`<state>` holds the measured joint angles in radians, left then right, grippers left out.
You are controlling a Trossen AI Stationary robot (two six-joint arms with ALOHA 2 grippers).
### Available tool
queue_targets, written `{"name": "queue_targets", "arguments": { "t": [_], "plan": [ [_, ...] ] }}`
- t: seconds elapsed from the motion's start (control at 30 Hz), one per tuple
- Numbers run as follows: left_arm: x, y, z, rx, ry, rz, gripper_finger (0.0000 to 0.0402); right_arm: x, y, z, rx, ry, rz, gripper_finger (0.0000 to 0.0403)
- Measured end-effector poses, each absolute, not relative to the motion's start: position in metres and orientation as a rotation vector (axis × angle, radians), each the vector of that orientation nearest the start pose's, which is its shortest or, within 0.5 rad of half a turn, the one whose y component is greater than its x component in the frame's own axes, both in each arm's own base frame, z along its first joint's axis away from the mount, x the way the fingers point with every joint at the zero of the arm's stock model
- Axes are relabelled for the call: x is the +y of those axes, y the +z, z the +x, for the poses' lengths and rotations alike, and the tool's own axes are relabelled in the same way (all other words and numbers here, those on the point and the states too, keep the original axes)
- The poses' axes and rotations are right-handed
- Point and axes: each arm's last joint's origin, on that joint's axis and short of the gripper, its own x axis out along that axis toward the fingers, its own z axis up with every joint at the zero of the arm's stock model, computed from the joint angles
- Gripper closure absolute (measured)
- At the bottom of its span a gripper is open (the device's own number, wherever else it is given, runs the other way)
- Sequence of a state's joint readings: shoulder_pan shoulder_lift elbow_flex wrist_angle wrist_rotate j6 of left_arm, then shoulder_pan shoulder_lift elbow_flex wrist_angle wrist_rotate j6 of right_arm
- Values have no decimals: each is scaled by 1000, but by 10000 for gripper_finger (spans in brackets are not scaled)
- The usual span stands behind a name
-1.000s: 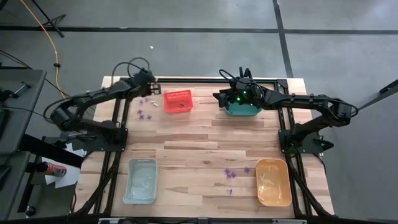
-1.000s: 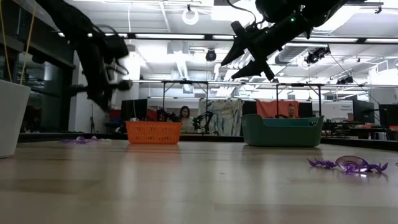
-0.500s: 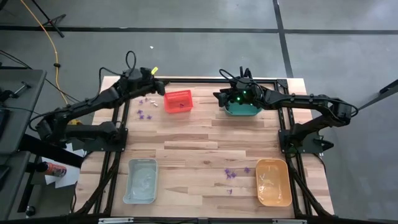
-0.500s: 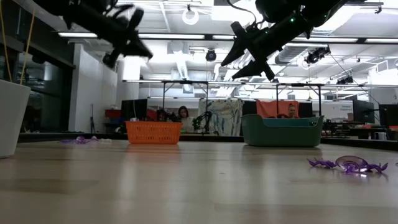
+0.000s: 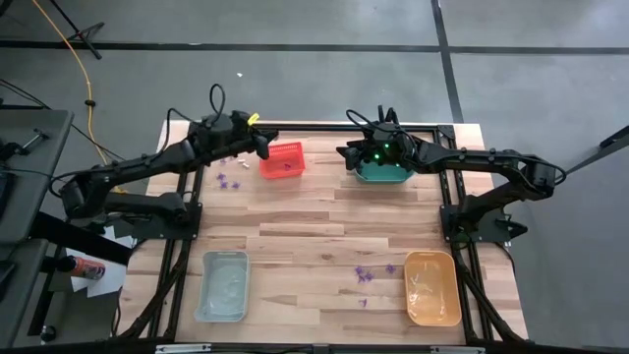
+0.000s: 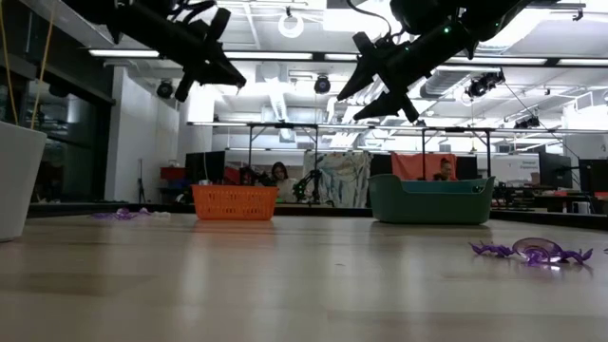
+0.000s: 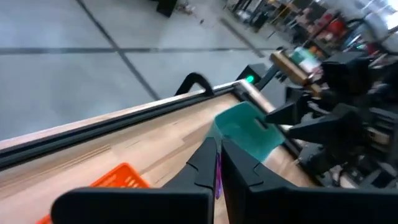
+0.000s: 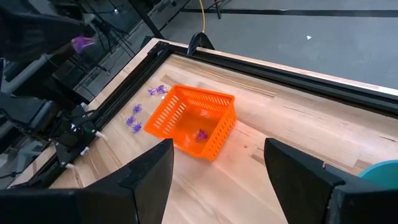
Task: Sort Halloween decoration
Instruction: Put the purple witch hat toy into the orange bin
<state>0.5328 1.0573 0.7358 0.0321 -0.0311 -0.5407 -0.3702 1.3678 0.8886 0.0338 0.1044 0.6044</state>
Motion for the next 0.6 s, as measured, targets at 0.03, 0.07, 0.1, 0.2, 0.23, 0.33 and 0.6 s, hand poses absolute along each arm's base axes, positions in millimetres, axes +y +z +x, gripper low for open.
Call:
{"name": "queue_targets", "arguments": {
  "t": [0.03,0.07,0.1,0.2,0.23,0.33,0.6],
  "plan": [
    [122,288,202,148,631,-591,401,-111,261,278,292,-589,643,158],
    [125,290,204,175,631,-578,401,-111,261,278,292,-589,643,158],
    [127,292,207,211,631,-560,401,-111,261,278,292,-589,643,158],
    [135,292,217,368,640,-507,401,-111,261,278,292,-589,643,158],
    [138,291,222,418,638,-487,401,-111,261,278,291,-589,643,158],
    [146,281,234,588,633,-446,401,-111,261,278,291,-589,643,158],
    [160,221,259,880,699,-457,401,-111,261,278,285,-593,665,158]
  ]
}}
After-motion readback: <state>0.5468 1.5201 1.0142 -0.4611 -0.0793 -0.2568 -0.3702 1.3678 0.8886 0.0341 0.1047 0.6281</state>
